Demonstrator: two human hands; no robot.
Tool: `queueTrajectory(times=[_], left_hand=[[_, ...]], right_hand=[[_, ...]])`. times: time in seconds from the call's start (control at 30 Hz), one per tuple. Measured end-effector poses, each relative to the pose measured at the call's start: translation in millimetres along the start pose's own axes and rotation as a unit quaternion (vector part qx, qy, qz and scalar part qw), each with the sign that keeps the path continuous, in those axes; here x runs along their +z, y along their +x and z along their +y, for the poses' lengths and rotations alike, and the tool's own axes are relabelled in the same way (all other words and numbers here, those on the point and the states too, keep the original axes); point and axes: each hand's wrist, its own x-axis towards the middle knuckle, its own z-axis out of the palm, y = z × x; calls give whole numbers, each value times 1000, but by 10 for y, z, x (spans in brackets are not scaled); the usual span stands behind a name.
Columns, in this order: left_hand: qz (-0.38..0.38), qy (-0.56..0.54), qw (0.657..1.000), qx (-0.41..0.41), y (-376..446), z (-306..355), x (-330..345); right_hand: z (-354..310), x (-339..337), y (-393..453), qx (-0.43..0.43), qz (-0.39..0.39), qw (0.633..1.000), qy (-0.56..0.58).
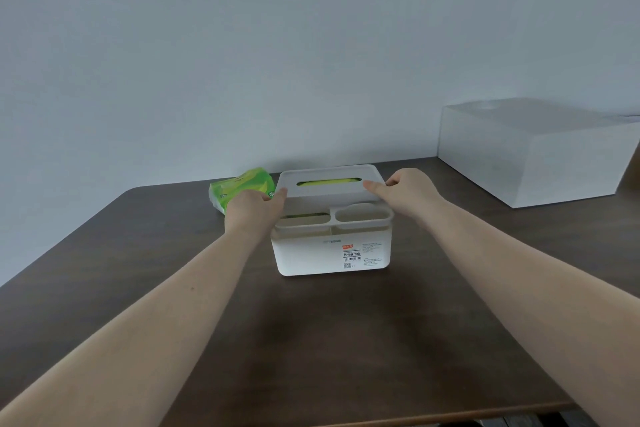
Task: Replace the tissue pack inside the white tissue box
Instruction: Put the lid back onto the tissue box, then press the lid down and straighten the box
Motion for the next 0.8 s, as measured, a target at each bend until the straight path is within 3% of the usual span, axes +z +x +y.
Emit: queueTrajectory(times=[0.4,0.6,0.73,0.8], left_hand=[[63,-80,995,-2,-56,37,-2],[-1,-138,989,-49,-56,33,-7],[-44,-163,981,-94,-40,59,-15],[-56,-138,986,-81,-18,46,22]], right_hand=[[-106,-54,-32,23,-19,994,-109],[-64,40,-64,21,1,995,-98],[-104,173,-82,23,-56,998,8],[-100,207,-58,2,-60,998,1]])
